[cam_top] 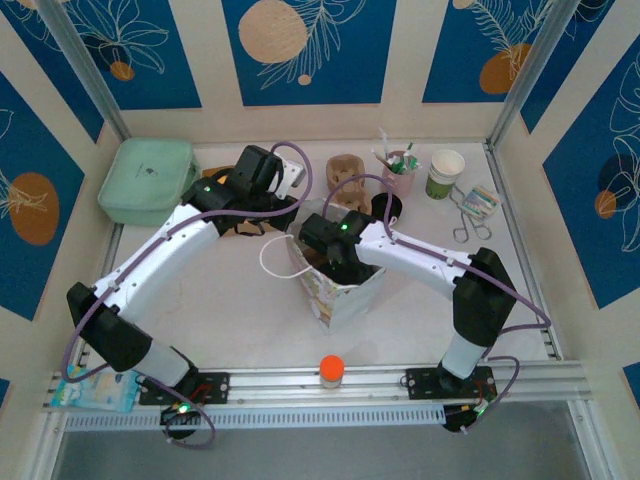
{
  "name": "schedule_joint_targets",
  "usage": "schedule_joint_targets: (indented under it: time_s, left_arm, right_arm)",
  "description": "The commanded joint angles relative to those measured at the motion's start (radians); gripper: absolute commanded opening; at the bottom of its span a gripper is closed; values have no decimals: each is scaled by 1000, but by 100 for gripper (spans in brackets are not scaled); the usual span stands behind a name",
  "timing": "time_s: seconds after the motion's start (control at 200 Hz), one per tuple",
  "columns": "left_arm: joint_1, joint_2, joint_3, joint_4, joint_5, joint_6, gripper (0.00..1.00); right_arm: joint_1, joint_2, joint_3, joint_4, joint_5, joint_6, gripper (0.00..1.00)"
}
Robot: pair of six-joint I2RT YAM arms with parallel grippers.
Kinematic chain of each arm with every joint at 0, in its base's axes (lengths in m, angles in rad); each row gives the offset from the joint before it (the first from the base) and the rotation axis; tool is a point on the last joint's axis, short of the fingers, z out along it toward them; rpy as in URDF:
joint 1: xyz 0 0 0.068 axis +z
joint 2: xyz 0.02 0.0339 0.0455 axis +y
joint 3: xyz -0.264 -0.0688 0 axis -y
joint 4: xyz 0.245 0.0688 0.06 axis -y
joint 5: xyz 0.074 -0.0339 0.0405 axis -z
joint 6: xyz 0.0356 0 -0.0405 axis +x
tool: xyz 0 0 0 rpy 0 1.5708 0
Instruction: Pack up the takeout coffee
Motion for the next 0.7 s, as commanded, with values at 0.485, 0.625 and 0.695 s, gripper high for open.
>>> schedule_joint_targets:
  time_s: [0.485, 0.625, 0.695]
  left_arm:
    - [-4, -31, 9, 0, -17, 4, 8]
    - [-4, -33, 9, -1, -17, 3, 8]
    - [-4, -33, 9, 0, -18, 3, 8]
  right_arm:
    - [-6, -4, -41, 36, -54, -15, 12]
    - [-8, 2, -47, 41, -58, -16, 12]
    - [-10, 5, -50, 41, -60, -17, 12]
